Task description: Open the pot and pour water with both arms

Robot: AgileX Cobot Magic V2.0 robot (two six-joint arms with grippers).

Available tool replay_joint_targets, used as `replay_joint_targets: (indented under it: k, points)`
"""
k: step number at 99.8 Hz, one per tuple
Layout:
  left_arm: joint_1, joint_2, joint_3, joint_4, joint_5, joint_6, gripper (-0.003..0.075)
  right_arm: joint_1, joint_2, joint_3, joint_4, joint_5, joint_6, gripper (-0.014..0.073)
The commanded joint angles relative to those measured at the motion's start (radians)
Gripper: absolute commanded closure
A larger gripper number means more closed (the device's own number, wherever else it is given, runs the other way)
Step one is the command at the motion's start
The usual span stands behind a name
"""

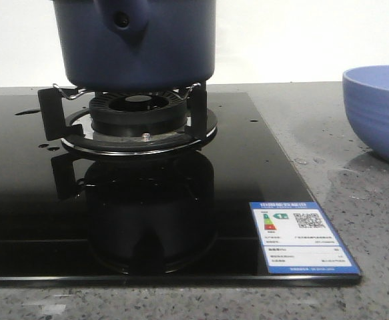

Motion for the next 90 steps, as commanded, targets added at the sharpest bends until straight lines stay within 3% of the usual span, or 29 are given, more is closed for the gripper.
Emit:
replay_joint_targets:
  k: [1,71,90]
  points:
    - [0.000,-0.027,0.027,-0.011,-0.047,-0.006,0.0741,-0.005,-0.018,0.026,-0.009,-0.009,-0.003,0.0657]
    - [0.000,-0.027,0.027,-0.011,-0.050,-0.006,0.0741,-0.005,-0.018,0.026,-0.009,-0.009,-0.003,0.0657]
    - [0.000,-0.027,0.027,-0.011,-0.063,-0.006,0.0741,-0.005,-0.018,0.026,-0.035,-0.160,-0.003,0.0657]
